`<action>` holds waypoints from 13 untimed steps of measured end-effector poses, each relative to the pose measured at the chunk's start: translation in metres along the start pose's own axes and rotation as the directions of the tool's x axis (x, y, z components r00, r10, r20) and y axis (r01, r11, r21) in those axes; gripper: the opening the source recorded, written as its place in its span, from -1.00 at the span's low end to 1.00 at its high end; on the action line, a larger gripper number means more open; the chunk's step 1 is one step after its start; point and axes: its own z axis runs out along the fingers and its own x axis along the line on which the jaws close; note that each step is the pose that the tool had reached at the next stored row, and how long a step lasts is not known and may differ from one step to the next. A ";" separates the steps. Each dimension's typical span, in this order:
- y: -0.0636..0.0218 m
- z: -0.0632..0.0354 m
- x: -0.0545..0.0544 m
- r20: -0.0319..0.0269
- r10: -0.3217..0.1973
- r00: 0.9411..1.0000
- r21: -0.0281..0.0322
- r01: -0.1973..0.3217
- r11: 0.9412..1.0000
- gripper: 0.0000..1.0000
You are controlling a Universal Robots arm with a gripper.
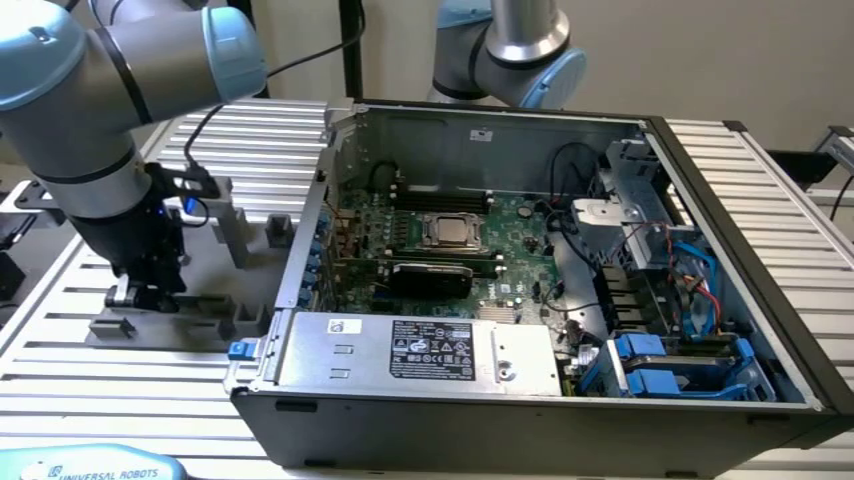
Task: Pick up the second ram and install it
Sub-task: 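Pick up the second ram and move it above second insertion slot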
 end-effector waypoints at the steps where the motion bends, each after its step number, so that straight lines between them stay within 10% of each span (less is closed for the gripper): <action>1: -0.0005 0.0000 0.000 0.001 0.000 1.000 0.000 0.000 1.000 -0.27; 13: -0.0025 -0.0022 0.002 0.003 0.000 1.000 -0.010 0.000 1.000 -0.58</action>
